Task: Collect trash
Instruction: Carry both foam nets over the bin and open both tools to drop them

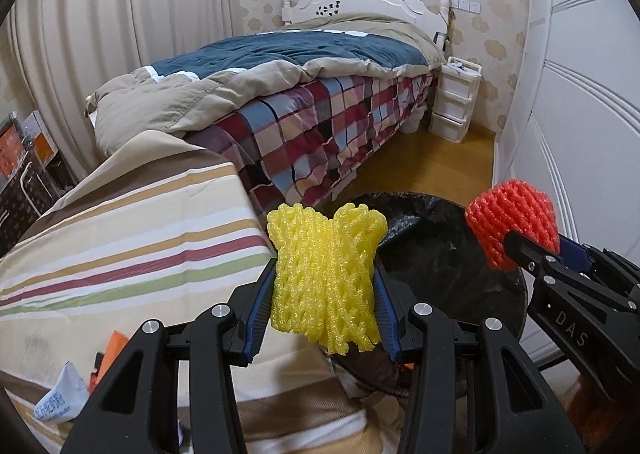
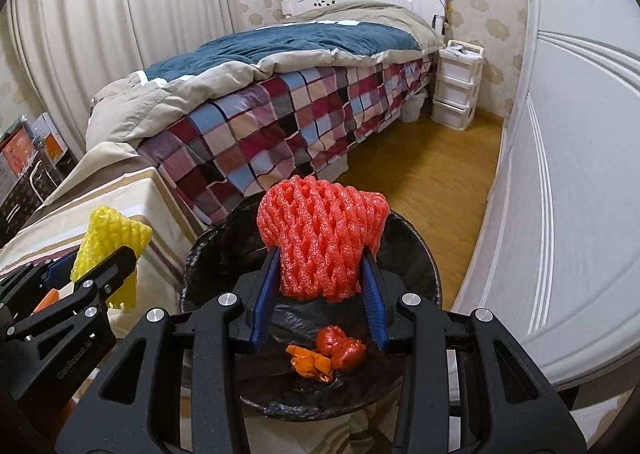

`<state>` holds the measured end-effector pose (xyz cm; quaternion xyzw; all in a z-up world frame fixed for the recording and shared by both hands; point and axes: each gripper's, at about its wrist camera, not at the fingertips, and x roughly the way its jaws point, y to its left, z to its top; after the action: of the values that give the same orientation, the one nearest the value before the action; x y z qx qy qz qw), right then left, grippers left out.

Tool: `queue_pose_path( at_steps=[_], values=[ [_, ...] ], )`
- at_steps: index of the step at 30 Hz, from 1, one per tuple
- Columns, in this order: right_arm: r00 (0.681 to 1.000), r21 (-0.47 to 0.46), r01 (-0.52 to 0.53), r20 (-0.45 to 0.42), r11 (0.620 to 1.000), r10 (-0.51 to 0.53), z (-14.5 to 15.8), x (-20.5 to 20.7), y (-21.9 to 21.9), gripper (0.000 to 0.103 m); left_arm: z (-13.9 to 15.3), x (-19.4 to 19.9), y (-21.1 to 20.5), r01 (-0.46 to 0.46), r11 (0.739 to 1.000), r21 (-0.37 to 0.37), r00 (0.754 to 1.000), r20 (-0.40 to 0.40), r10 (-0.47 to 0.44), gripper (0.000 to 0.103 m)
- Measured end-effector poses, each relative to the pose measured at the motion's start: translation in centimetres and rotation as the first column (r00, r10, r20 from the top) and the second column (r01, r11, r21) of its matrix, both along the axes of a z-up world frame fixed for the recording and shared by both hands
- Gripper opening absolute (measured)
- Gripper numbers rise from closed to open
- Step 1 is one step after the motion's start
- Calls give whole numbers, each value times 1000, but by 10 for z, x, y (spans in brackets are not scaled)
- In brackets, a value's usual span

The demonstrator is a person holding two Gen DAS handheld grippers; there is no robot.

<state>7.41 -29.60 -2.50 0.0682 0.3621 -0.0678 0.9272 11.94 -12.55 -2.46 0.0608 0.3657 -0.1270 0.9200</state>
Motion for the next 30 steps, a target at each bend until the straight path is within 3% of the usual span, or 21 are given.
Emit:
queue_pose_path(
  at_steps=[9,12,14,17,30],
  values=[
    [1000,5,14,-21,1000,-13,-9,8,-8,39,-7,10,-15,2,1000,21,1000,-8,-2,47],
    [1000,3,20,-20,1000,-20,-9,10,-9,40,-8,12,-18,-2,1000,30,1000,-6,2,51],
    [999,2,30,-15,1000,-30,-10,10,-11,53,-9,13,-18,-3,1000,28,1000,-9,4,59],
    [999,0,44,-9,999,-44,-10,9,-13,61,-9,11,-18,-12,1000,28,1000,4,12,75],
    [998,-19,67,-4,998,-67,-6,-2,-15,67,0,4,-9,-45,999,29,999,21,45,84]
  ],
)
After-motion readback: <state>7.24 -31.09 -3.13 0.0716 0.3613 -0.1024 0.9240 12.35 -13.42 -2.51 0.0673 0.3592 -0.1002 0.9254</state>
